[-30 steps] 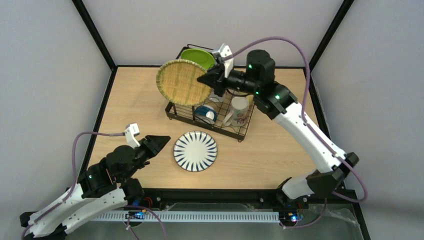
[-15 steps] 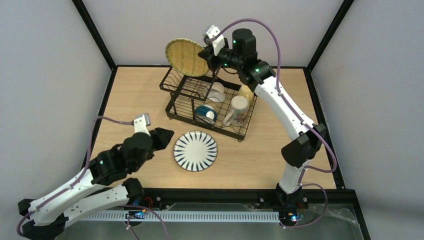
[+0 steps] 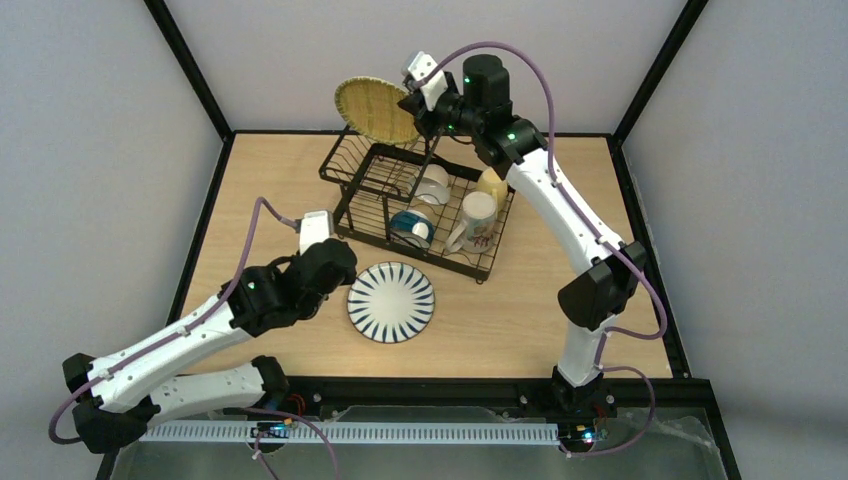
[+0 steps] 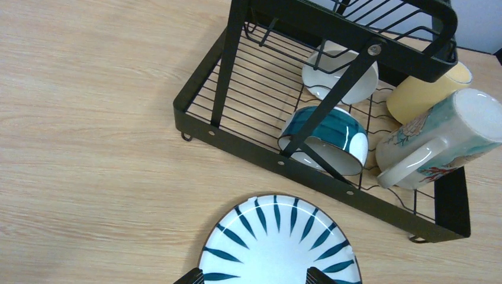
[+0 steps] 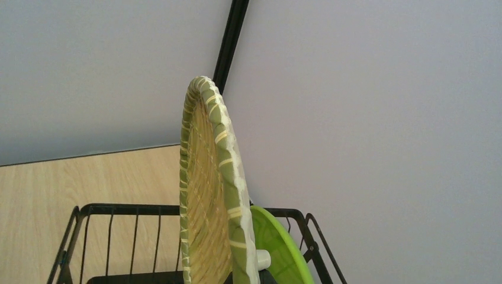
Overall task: Load the mixed dishes into the dish rack
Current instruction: Insert the plate into the dish rack.
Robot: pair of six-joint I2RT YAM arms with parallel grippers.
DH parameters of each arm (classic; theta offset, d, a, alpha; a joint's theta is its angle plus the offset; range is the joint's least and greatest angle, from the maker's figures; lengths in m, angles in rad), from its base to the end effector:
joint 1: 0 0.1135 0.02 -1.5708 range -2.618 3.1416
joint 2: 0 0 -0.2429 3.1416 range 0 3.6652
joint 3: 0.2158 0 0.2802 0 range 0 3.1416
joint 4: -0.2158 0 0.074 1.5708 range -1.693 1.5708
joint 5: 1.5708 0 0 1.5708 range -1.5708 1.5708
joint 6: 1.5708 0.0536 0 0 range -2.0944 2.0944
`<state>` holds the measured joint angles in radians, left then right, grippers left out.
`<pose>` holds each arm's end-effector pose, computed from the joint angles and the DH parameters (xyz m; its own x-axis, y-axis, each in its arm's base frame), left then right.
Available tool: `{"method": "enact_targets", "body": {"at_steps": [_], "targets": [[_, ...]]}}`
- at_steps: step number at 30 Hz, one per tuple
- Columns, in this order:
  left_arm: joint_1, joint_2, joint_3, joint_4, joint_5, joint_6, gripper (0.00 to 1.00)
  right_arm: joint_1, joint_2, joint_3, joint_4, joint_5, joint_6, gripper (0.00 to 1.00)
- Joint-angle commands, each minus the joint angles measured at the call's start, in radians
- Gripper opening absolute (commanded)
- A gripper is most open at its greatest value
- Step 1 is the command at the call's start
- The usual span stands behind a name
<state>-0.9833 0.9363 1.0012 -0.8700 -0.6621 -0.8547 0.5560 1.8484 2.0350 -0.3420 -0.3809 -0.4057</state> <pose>0.1526 -0.1697 0.3029 -0.5794 -0.2034 -0.7893 -0.0255 0.9724 -0.2319 0.3858 0.2632 0.4377 0.1957 -0.3097 -0.9305 -0.7887 0.5142 -0.3370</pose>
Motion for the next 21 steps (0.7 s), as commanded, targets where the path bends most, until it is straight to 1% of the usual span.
{"method": "enact_targets", "body": {"at_steps": [1, 21], "targets": [[0.0, -0.007, -0.007, -0.046, -0.034, 0.014, 0.99, -0.003, 0.017, 0.019, 0.06, 0.017, -0.068, 0.0], [0.011, 0.005, 0.025, -0.071, -0.014, 0.063, 0.99, -0.021, 0.111, 0.022, 0.172, 0.043, -0.177, 0.0]]}}
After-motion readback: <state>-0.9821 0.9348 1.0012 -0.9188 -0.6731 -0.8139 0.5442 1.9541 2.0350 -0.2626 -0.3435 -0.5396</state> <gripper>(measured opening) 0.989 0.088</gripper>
